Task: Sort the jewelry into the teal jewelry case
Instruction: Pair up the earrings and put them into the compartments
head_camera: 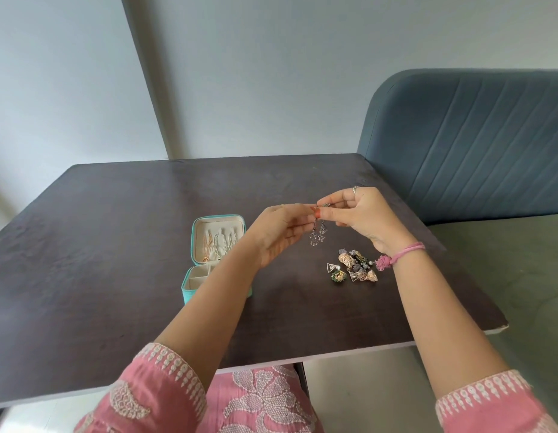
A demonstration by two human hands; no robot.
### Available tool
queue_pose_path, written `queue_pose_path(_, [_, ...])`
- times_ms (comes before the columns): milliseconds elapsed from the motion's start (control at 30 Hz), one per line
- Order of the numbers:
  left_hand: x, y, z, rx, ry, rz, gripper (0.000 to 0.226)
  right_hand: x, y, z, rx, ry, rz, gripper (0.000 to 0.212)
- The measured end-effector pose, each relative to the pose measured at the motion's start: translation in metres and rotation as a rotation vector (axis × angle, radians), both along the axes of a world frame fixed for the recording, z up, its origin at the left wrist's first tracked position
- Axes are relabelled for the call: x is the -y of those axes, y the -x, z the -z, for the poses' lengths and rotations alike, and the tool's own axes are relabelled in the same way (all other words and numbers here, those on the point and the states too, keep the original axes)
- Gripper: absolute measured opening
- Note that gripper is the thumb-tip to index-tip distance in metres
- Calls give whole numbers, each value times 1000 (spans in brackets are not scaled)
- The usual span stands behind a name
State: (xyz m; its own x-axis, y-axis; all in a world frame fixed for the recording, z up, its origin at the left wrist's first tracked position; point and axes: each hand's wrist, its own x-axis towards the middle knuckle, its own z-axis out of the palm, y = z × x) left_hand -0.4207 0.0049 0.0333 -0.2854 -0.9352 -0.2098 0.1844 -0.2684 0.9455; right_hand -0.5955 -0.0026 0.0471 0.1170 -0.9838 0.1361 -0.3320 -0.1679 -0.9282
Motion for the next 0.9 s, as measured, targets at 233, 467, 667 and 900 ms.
queue_pose_path(233, [12,-18,-8,150,51,-9,9,13,-2,1,31,-69,-76,18])
queue_pose_path(467, [32,-40,-14,563,280,-86,11,35,-11,5,-84,-59,-161,13])
queue_pose_path(667, [44,-47,-8,764,326,-122,6,52,-25,16,-172,-5,-160,12])
queue_pose_path(900, [52,-52,0,939,374,-120,8,66,-33,28,-315,23,-184,10])
